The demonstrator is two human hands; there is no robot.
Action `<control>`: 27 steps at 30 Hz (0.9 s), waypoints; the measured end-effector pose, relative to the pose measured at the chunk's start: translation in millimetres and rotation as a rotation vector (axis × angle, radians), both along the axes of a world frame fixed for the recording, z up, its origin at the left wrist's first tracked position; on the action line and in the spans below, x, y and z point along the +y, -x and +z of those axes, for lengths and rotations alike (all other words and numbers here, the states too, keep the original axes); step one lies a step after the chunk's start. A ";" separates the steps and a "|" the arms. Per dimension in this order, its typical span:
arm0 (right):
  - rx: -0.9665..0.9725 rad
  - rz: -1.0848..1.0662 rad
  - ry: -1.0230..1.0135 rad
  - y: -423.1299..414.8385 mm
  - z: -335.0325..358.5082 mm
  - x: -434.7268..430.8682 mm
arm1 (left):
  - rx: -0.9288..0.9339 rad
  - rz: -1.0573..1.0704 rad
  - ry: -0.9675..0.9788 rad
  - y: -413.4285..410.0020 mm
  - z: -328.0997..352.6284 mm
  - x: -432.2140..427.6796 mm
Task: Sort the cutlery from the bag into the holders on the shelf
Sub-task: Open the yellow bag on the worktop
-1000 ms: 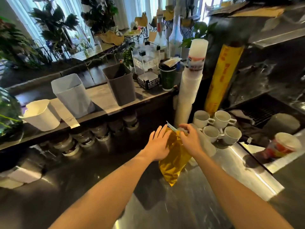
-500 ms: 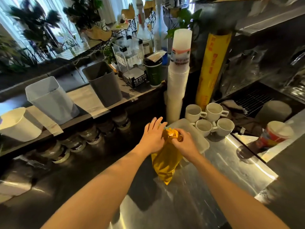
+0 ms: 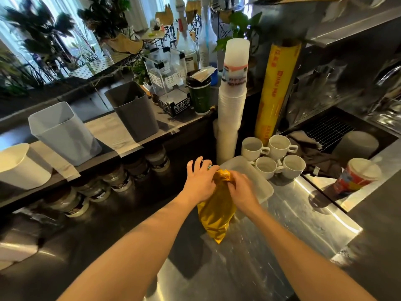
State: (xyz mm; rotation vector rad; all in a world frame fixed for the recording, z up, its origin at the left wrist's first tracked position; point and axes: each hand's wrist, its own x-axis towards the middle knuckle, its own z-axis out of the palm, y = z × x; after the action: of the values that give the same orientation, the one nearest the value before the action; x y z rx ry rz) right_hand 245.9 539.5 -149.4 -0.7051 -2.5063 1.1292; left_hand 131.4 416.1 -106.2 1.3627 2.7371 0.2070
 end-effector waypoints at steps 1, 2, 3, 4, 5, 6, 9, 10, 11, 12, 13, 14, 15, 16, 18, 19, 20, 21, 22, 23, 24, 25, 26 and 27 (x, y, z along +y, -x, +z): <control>0.008 0.000 0.000 0.7 2.6 -3.2 | 0.021 0.009 -0.007 -0.7 1.7 -1.1; 0.022 0.003 0.000 1.7 5.2 -7.8 | 0.036 0.019 -0.020 -1.5 4.6 -3.7; 0.022 0.009 -0.003 2.2 9.4 -13.8 | 0.047 0.025 -0.039 -1.7 7.0 -7.7; 0.020 0.016 -0.010 3.3 10.6 -18.8 | 0.054 0.024 -0.054 -1.6 9.6 -12.5; 0.010 0.026 -0.022 3.8 13.6 -26.4 | 0.063 0.016 -0.060 -1.2 12.2 -20.6; 0.009 0.043 -0.030 4.1 14.4 -33.5 | 0.071 0.008 -0.057 -0.9 14.3 -30.5; 0.004 0.109 -0.098 3.0 21.1 -59.4 | 0.037 0.022 -0.074 -0.7 20.2 -68.4; 0.008 0.131 -0.126 3.1 21.1 -67.5 | 0.013 0.035 -0.083 -2.8 22.4 -80.8; 0.002 0.153 -0.148 2.8 24.0 -75.1 | -0.015 0.049 -0.081 -5.8 24.0 -91.1; 0.005 0.182 -0.171 4.0 22.9 -85.2 | -0.041 0.065 -0.067 -9.6 23.9 -105.0; -0.019 0.209 -0.193 1.5 24.5 -96.9 | -0.060 0.081 -0.062 -14.8 21.3 -119.9; -0.022 0.231 -0.205 -1.3 24.1 -108.0 | -0.070 0.096 -0.083 -21.1 17.1 -134.9; -0.022 0.257 -0.223 -5.4 26.2 -120.0 | -0.074 0.116 -0.129 -27.2 13.8 -149.9; 0.017 0.308 -0.232 -9.0 25.7 -132.7 | -0.089 0.144 -0.168 -33.9 11.3 -166.5; 0.070 0.394 -0.198 -19.3 31.0 -152.2 | -0.136 0.198 -0.196 -46.0 9.3 -188.8; 0.070 0.416 -0.208 -24.7 37.3 -166.3 | -0.154 0.221 -0.199 -51.2 9.2 -202.0; 0.068 0.434 -0.210 -26.8 40.1 -180.1 | -0.168 0.249 -0.200 -56.0 10.7 -216.3; 0.055 0.445 -0.216 -29.3 43.2 -195.6 | -0.172 0.271 -0.201 -61.4 11.9 -231.3; 0.079 0.464 -0.213 -30.2 45.8 -209.5 | -0.158 0.286 -0.205 -65.6 12.0 -244.2; 0.088 0.489 -0.219 -32.3 47.2 -226.0 | -0.145 0.304 -0.208 -71.2 11.3 -259.9; 0.092 0.522 -0.207 -32.3 48.9 -237.5 | -0.134 0.328 -0.212 -75.4 10.0 -270.2; 0.071 0.545 -0.198 -33.6 49.8 -248.8 | -0.124 0.365 -0.218 -79.7 9.7 -281.1; 0.084 0.564 -0.165 -34.7 49.5 -261.4 | -0.113 0.403 -0.225 -83.5 7.8 -293.7; 0.083 0.581 -0.154 -35.9 48.4 -272.2 | -0.098 0.429 -0.228 -87.1 6.4 -305.5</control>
State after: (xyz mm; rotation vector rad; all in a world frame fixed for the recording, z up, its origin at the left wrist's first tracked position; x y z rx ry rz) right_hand 281.9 267.3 -101.0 0.1273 -2.7630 1.0796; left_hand 218.5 110.6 -99.8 0.7531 2.9548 0.6096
